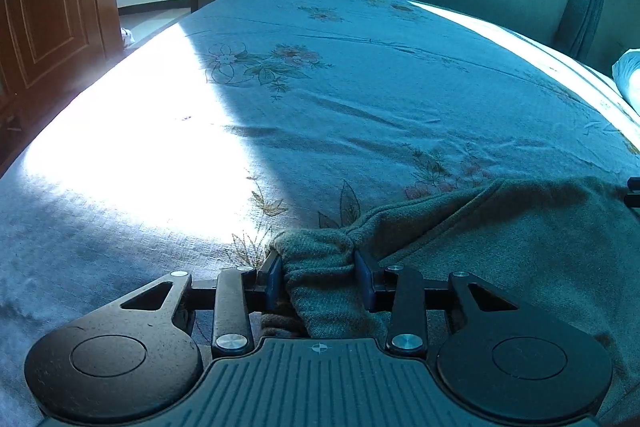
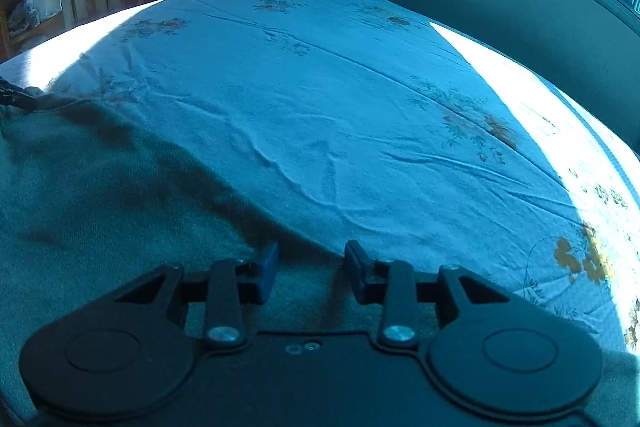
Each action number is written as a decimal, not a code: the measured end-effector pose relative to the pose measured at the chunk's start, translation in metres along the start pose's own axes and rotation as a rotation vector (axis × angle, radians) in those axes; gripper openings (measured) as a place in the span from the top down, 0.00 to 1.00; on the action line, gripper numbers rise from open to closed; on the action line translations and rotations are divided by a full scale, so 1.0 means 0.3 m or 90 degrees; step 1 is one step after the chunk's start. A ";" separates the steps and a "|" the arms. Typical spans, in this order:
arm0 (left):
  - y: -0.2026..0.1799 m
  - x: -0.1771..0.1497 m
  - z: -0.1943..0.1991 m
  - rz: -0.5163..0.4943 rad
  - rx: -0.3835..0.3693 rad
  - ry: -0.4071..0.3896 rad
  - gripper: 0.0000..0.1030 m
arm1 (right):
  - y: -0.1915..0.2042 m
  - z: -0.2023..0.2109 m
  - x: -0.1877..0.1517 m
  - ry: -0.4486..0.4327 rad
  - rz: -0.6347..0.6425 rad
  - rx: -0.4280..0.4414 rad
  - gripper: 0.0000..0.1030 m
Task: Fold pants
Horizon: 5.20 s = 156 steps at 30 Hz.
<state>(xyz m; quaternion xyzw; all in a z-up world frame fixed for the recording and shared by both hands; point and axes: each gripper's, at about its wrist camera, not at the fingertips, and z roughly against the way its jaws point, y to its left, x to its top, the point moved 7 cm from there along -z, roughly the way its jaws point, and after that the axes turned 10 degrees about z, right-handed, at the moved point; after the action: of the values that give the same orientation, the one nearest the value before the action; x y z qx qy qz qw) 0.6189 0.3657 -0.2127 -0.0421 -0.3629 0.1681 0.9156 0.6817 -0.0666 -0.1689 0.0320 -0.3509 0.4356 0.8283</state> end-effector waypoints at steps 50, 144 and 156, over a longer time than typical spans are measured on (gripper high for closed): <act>0.115 -0.556 0.795 0.368 -0.211 -0.116 0.42 | 0.445 0.814 -0.420 -0.130 -0.245 -0.174 0.82; 0.181 -0.595 0.733 0.115 -0.110 -0.079 0.00 | 0.562 0.993 -0.856 -0.100 -0.514 -0.131 0.76; -0.442 -0.790 0.783 0.008 -0.098 -0.082 0.00 | 0.487 1.072 -0.844 -0.138 -0.501 -0.173 0.76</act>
<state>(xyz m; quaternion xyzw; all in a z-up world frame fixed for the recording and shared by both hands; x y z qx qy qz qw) 0.3350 0.1502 -0.1683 -0.1036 -0.4328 0.1477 0.8833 0.3002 -0.2685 -0.1182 0.0998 -0.4509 0.0303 0.8864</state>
